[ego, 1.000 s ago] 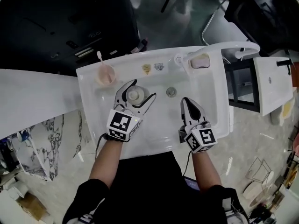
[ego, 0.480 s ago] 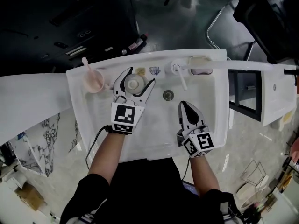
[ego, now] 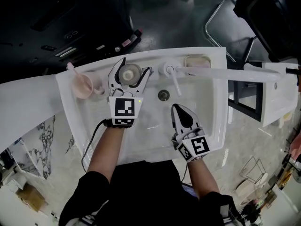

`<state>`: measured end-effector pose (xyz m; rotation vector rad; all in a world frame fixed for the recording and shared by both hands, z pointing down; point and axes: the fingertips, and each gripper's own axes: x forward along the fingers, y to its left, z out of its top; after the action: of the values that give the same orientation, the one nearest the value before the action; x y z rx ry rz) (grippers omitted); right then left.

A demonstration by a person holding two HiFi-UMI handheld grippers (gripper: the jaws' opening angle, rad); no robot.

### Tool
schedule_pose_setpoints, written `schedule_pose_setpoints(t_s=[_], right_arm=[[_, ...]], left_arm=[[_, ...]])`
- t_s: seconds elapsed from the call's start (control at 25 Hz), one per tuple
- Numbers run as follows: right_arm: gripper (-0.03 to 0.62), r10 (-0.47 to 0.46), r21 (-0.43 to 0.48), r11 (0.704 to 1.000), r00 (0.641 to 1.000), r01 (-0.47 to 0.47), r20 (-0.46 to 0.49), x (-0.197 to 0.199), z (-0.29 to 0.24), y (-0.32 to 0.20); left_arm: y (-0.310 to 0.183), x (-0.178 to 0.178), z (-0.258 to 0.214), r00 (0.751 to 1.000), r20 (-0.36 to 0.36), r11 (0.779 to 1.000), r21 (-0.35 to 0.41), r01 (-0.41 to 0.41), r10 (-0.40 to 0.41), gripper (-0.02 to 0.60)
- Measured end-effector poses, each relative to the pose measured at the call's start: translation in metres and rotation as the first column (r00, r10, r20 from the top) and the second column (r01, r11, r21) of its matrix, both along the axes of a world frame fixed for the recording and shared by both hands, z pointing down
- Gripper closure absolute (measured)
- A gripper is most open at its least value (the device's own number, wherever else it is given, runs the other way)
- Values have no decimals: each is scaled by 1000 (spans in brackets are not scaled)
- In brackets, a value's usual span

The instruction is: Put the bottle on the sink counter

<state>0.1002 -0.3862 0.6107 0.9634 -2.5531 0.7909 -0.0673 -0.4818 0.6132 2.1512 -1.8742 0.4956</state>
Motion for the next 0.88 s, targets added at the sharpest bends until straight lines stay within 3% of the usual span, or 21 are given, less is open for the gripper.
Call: schedule_pose_setpoints(t_s=[0.28,0.48,0.68,0.88], right_arm=[[563,-26,12,1000,1000,26,-7,-5,0,5],[563,-30,14,999,1000,30,-4,-9,-1,6],[563,-33,24,999,999,34,-3,-16,-6,7],[563,-57,47,997,998,58,-30,-17,-7,12]], left_arm=[[-4,-2,6,999,41,1000,-11,20,-20,227],[-5,1,10,993,113,1000,-10,29,-28,225],[-3,0,12,993,111,999,-25,34,-31,224],[0,1,11,998,62,999,-13,30,-29,183]])
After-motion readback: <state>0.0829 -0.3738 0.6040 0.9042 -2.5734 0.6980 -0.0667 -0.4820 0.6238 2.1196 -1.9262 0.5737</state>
